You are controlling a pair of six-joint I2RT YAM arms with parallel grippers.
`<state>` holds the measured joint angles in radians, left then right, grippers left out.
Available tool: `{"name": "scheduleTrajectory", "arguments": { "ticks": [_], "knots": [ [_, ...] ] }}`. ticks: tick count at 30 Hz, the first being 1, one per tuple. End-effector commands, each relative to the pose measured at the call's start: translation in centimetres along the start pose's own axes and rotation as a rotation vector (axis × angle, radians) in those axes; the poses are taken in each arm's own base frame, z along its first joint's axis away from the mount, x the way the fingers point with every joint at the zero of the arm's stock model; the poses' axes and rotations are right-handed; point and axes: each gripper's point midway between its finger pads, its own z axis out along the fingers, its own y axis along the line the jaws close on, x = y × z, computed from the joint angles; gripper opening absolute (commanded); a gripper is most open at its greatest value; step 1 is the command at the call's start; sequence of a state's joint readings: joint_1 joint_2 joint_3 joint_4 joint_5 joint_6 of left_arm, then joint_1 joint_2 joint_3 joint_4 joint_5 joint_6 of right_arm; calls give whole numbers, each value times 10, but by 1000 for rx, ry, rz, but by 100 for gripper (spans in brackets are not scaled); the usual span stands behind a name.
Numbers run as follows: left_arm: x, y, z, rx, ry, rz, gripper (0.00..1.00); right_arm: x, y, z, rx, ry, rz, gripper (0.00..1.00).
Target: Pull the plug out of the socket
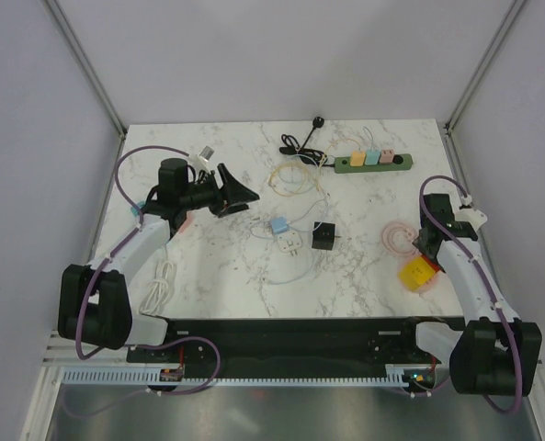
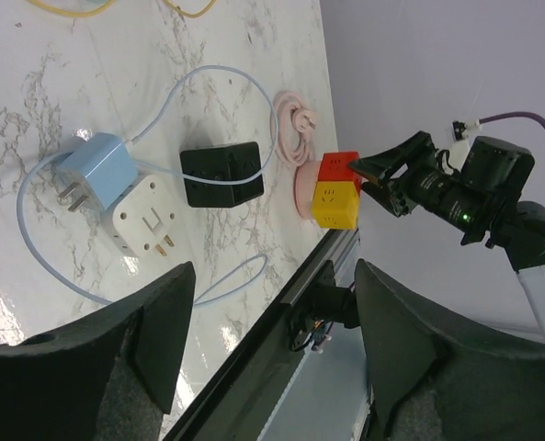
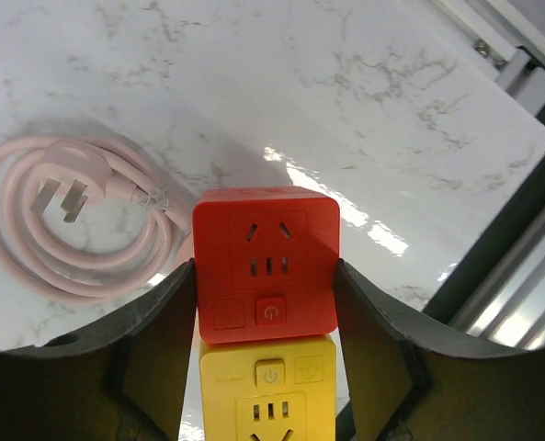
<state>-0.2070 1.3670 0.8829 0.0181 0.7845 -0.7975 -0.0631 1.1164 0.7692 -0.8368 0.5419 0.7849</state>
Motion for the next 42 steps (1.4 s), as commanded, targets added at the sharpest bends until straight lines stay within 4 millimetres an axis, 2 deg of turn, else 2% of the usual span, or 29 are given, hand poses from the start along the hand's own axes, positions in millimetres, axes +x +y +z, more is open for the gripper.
{"name": "scheduleTrajectory", "arguments": {
  "ticks": [1,2,7,10,14,16,18,22,23,25,26,27,29,32,36,40,42],
  "knots": [
    [0,-15,4,67,24,101,75,38,82,-13,-295,227,181,27],
    [2,-15,6,71,35,108,73,45,92,-18,-312,235,149,28],
    [11,-24,13,88,76,173,72,39,127,-35,-366,214,159,29],
    [20,-35,20,104,101,264,72,48,145,-43,-390,229,191,31],
    [35,-42,27,103,143,343,76,58,161,-54,-426,238,198,34],
    [46,-49,34,103,169,387,80,55,168,-60,-437,219,190,37],
    [61,-51,40,97,207,427,82,55,171,-64,-439,201,162,43],
    [80,-61,51,103,250,468,86,53,166,-63,-435,170,90,55],
    [83,-63,54,102,256,476,89,53,166,-64,-442,164,70,62],
    [93,-75,60,105,264,511,91,49,167,-68,-457,142,32,71],
    [96,-79,63,105,262,536,95,45,165,-71,-464,109,-4,80],
    [103,-83,68,88,261,561,96,41,165,-74,-470,88,-15,84],
    [104,-94,73,80,236,601,97,30,162,-81,-485,31,-50,98],
    [112,-105,82,69,216,664,97,7,156,-95,-503,-51,-57,98],
    [126,-118,98,42,191,770,97,-24,137,-110,-472,-166,-61,98],
    [135,-109,119,-33,161,885,100,-42,120,-124,-481,-223,-52,98],
    [134,-102,129,-84,139,916,100,-39,117,-124,-498,-205,-66,98]
  ]
}}
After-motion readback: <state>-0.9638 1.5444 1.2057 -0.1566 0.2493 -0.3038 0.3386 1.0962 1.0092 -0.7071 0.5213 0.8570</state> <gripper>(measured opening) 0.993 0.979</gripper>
